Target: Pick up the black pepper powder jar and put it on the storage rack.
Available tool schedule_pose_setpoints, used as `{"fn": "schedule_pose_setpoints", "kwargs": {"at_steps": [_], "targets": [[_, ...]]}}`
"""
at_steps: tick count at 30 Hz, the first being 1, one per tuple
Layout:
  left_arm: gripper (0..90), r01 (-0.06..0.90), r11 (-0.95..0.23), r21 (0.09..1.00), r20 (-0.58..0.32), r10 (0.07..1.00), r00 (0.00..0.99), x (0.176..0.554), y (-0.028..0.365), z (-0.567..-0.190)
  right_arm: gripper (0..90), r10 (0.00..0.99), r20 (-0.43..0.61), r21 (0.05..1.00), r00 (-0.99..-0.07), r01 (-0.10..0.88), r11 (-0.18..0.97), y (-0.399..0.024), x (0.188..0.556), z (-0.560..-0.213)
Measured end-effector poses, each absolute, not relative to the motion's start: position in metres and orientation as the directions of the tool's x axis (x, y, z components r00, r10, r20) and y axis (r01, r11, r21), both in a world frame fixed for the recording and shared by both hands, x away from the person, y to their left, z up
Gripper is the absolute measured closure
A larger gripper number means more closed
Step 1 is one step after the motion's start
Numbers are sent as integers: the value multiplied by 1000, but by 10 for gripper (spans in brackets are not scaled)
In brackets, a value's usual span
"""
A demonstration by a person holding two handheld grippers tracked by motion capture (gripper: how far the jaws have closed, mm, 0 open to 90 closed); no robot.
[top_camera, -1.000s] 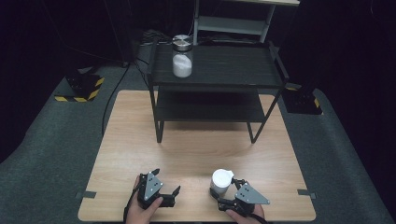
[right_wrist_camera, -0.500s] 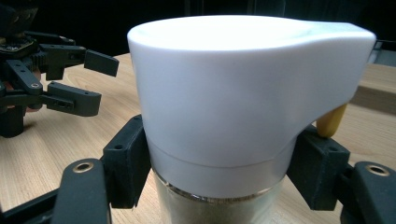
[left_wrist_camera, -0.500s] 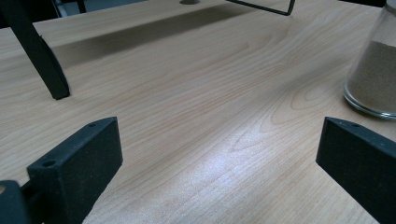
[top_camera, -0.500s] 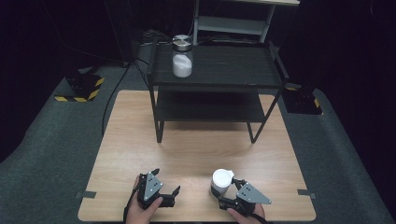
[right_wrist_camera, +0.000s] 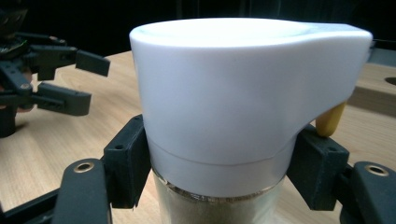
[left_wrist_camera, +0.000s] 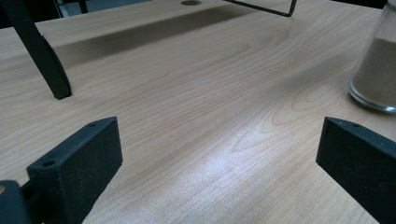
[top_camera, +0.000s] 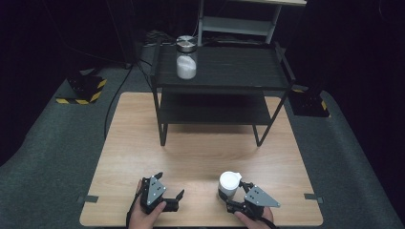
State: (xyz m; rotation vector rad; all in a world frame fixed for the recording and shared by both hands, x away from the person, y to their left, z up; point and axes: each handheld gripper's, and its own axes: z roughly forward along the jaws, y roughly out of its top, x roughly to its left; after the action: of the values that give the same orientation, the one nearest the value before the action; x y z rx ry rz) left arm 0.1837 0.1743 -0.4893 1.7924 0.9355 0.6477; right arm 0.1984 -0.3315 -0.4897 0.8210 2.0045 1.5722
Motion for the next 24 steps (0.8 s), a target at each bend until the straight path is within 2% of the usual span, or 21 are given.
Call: {"fn": "schedule_pose_setpoints", "kwargs": {"at_steps": [14, 24], "targets": [[5, 305, -278, 911, 58, 817, 574, 185, 168, -486, 306, 765, 25, 977, -643, 179, 118, -357, 195, -483], [6, 314, -274, 909, 46, 815, 577, 188, 167, -485, 305, 789, 27, 979, -614, 176, 104, -365, 193, -472]]}}
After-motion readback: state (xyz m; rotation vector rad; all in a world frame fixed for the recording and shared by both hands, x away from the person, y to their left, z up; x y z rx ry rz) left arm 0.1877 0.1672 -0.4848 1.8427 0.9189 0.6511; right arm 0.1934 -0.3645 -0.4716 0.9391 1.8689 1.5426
